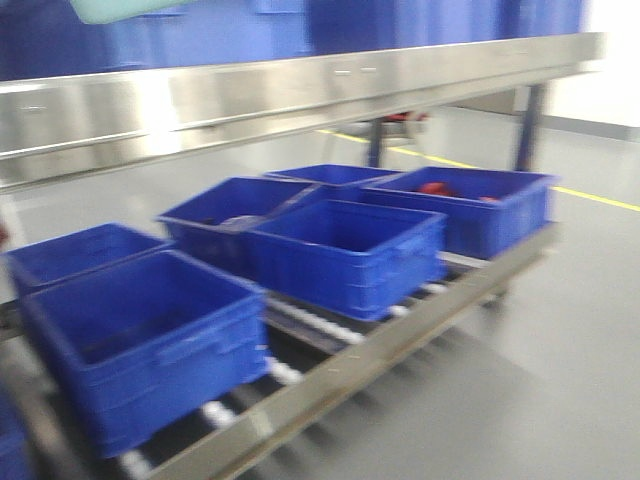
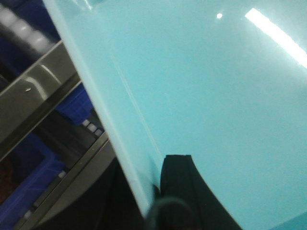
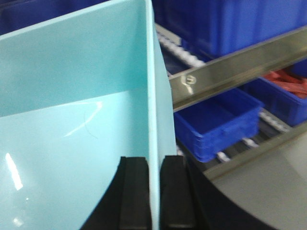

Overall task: Fetch blue bin and place on conveyor start
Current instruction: 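Hold the bin with both grippers while the base drives to the conveyor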

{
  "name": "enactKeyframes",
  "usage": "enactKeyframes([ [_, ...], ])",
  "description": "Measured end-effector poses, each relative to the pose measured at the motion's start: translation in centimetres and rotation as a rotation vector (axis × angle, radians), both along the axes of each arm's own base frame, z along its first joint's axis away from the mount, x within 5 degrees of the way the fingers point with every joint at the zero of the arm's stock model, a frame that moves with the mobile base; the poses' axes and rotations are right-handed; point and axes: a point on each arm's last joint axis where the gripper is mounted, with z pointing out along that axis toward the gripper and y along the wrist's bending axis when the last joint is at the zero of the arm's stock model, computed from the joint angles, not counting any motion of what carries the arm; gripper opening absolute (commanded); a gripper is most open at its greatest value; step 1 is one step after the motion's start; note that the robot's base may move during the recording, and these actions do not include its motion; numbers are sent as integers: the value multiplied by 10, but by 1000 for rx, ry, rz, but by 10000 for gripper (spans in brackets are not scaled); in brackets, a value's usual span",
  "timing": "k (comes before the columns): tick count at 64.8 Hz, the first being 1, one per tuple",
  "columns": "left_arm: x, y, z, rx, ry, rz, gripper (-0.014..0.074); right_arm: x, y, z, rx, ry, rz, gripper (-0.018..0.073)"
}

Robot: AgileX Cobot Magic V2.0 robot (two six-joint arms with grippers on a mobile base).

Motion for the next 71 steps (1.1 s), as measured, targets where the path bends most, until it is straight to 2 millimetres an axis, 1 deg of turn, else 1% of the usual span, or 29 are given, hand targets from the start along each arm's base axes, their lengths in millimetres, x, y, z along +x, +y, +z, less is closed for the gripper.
enactKeyframes([
  [71, 0, 0, 0, 0, 0, 0, -111, 0, 0, 0, -1, -3, 0, -153],
])
